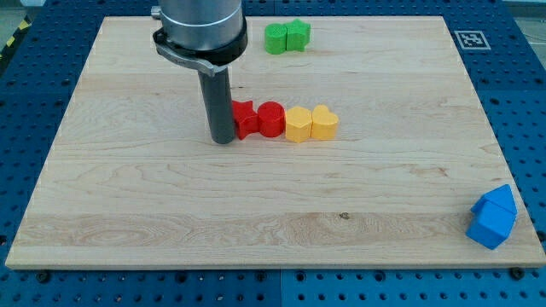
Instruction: Move your arm to the bottom right of the board
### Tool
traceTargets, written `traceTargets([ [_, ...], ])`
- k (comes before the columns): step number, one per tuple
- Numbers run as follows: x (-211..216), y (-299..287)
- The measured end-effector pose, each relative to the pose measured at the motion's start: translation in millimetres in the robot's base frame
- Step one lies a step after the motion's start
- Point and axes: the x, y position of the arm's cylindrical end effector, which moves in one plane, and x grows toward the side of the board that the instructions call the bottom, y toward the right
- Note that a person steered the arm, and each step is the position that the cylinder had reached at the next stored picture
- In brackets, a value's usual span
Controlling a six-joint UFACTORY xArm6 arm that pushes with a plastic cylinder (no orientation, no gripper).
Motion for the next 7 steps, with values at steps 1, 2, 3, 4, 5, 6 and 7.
traceTargets([
  [1,18.6,0.0],
  [2,75.0,18.4],
  [3,82.8,108.1],
  [4,47.6,203.6],
  [5,36.3,330.8],
  [6,52.3,414.9],
  [7,66.5,416.7],
])
